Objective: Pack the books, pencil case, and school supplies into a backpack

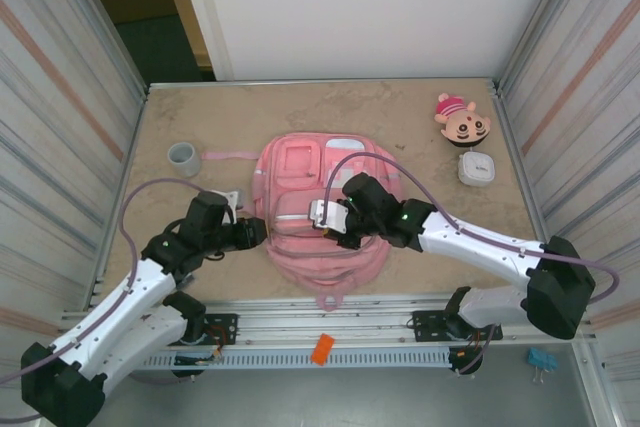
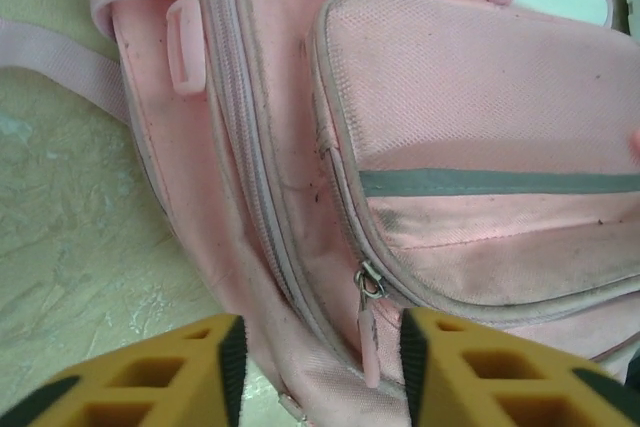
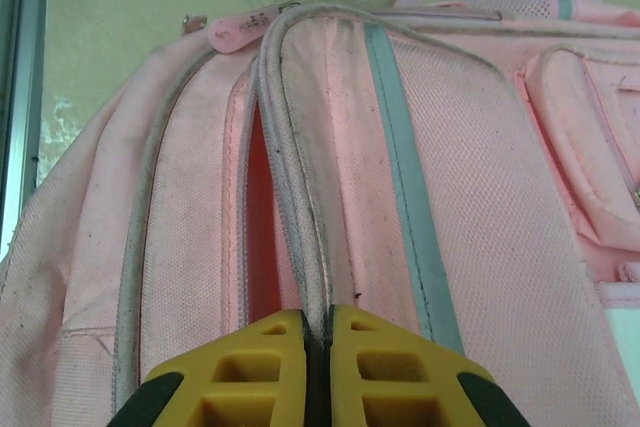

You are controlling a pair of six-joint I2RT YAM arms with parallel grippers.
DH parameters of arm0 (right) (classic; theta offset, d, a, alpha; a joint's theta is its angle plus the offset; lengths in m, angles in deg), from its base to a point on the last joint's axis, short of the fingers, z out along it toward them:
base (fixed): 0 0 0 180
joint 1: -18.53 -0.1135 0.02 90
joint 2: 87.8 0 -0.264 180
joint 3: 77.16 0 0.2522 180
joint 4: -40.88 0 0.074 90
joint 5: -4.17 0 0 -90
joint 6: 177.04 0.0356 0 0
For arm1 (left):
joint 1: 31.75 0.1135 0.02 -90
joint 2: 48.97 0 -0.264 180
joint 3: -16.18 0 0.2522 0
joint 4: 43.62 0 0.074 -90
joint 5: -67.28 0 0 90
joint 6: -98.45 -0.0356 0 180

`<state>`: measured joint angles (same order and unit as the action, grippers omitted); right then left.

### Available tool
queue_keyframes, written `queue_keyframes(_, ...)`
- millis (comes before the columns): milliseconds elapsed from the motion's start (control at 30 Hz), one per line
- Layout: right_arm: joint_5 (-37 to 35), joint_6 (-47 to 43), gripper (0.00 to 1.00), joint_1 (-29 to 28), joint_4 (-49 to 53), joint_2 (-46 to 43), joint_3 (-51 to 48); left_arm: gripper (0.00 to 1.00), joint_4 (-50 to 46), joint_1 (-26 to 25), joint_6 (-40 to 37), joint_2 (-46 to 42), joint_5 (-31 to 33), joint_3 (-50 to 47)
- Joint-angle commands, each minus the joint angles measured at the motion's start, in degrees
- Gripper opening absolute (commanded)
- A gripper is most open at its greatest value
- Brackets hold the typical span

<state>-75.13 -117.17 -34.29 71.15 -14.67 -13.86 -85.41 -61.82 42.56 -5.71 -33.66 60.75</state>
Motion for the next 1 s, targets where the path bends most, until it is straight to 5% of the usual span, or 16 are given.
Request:
queue_keyframes(0,0.27,-0.3,0.0,-0.18,-1.77,0.08,3.01,0.52,1.71,0.26,-3.16,-1.73,-1.1,-2.32)
queue_keyframes(400,3.57,-0.71,0.0,1.43,-1.36,-5.32,3.86,0.59,10.09,0.25,-8.56,-2.54,-5.63,-5.14)
queue_keyframes(700,5.25,-0.47,0.0,2.54,-1.32,-6.51,4.48,0.52,13.97,0.04,-12.03,1.32,-5.57,-6.28)
queue_keyframes(867,6.36,-0.18,0.0,3.37,-1.34,-7.22,4.65,0.34,16.48,-0.06,-12.37,3.53,-5.37,-7.23)
queue_keyframes(967,7.11,-0.1,0.0,3.74,-1.24,-8.01,4.47,0.12,17.67,-0.04,-11.8,3.67,-2.11,-7.6)
